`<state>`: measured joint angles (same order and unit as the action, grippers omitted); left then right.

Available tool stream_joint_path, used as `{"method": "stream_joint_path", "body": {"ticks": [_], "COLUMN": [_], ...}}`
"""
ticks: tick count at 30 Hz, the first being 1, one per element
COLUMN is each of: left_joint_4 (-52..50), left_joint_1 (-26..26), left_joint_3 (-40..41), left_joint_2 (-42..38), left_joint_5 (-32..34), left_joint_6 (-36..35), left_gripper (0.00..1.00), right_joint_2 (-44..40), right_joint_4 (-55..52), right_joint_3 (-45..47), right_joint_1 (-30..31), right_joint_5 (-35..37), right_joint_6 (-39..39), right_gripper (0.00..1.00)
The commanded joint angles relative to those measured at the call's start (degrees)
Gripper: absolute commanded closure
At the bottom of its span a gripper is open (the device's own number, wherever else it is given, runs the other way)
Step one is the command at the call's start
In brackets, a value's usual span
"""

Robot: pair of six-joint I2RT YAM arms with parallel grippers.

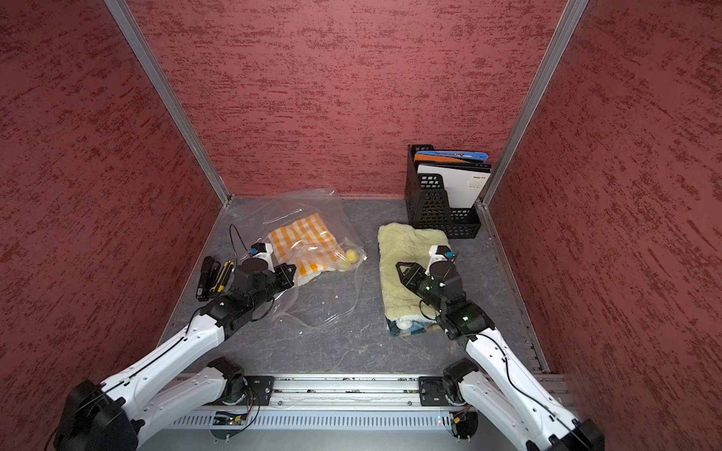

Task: Take the blanket out of the vacuum bag
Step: Place the blanket at the center of the board.

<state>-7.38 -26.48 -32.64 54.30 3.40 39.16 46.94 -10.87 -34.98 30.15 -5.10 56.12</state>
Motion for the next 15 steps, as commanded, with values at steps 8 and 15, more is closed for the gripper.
{"method": "stream_joint_path", "body": {"ticks": [8, 15], "left_joint_4": [0.8, 2.7], "left_joint_1": [-1.2, -2.2], "left_joint_3": [-2.4, -3.1], "left_joint_2": [1.3, 3.9], "left_joint_5": [-0.1, -0.4], "left_joint_6": [-1.1, -1.1], "left_gripper": [1.00, 1.00], "right_joint_2": [19.9, 42.3], "right_joint_4": [29.0, 42.9], "right_joint_3": [0.0, -4.7], "right_joint_1": [23.1, 23.9], "right_joint_5": [19.3, 15.5], "right_joint_6": [10.9, 19.4], "right_gripper": [0.57, 0.56]}}
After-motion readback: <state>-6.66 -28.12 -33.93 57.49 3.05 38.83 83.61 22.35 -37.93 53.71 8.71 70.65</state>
